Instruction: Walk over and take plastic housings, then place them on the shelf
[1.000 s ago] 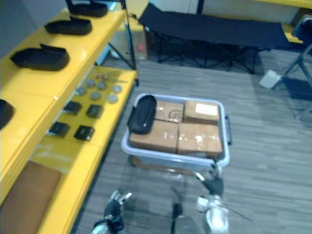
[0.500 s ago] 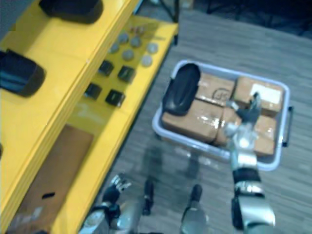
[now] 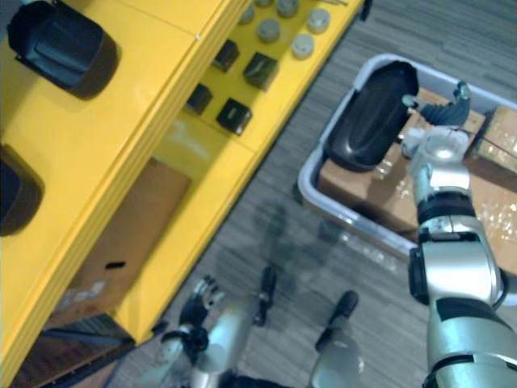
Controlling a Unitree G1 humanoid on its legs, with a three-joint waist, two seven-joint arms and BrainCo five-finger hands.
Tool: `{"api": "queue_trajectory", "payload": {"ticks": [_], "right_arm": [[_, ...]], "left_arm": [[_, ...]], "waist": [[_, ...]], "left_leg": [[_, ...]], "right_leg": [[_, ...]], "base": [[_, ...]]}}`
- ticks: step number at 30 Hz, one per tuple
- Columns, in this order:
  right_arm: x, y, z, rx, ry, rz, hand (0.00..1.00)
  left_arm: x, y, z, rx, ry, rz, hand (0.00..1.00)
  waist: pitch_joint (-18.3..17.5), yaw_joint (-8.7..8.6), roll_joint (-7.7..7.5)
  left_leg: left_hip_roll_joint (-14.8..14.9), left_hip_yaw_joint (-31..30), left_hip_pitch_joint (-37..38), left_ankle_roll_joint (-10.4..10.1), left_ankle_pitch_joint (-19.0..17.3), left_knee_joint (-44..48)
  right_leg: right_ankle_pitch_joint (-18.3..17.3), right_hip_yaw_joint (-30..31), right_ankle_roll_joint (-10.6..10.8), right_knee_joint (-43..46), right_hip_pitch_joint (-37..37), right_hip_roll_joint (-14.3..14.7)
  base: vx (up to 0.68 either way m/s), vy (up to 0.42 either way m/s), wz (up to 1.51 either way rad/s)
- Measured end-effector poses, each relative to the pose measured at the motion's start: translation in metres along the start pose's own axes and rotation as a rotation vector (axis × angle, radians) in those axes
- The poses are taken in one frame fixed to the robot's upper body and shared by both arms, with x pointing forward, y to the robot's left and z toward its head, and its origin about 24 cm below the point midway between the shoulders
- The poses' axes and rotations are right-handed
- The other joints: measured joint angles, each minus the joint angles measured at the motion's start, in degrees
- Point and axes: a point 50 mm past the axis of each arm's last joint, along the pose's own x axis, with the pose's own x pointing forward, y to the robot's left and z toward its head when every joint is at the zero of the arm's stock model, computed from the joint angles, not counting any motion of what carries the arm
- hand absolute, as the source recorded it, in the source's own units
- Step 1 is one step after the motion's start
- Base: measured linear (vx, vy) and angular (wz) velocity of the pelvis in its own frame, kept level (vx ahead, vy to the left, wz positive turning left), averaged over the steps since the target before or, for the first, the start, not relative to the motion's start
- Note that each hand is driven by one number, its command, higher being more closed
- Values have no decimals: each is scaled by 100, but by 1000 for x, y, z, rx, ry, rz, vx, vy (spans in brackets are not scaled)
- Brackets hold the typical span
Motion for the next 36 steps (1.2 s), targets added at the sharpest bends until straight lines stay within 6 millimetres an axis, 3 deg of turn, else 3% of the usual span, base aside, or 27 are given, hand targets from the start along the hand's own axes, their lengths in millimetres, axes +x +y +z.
{"api": "queue_trajectory", "payload": {"ticks": [2,4,13,19,25,31,36], "right_arm": [[2,-8,-6,-25,51,-31,0],[2,-10,-12,-56,95,-43,0],[2,-20,-30,-152,186,-106,0],[5,-33,-25,-251,144,-103,0],[7,-45,-18,-278,101,-212,0],[5,-54,-12,-260,67,-381,0],[5,-56,5,-223,5,-433,0]], "left_arm": [[4,-5,1,-3,1,-18,0],[4,-6,1,0,-2,-24,0],[4,-7,0,-24,-1,-23,0],[7,-10,-2,-7,15,-32,0],[7,-12,-4,-2,19,-41,0],[6,-14,-3,-5,-3,-43,0],[3,-14,-5,-12,-4,-44,0]], "waist": [[70,89,128],[78,102,163],[60,128,191],[-18,245,306],[-80,296,396],[-81,337,397],[-81,298,397]], "left_leg": [[29,52,-67,10,-55,155],[75,54,-227,4,-59,267],[116,67,-379,-6,-45,321],[106,38,-455,-5,-36,313],[82,5,-593,-5,-28,323],[82,-9,-570,-7,-30,331],[95,4,-385,-13,-36,324]], "right_leg": [[-37,-4,-42,45,-36,0],[-45,-18,-52,85,-170,31],[-85,-23,-106,180,-356,36],[-98,-73,-87,198,-418,25],[-181,-134,-30,351,-584,-31],[-217,-150,-43,399,-573,-38],[-259,-146,-96,430,-420,-37]], "base": [[-116,39,-12],[-119,13,-10],[-43,6,-2],[1,5,2],[4,14,4],[0,0,0],[0,0,0]]}}
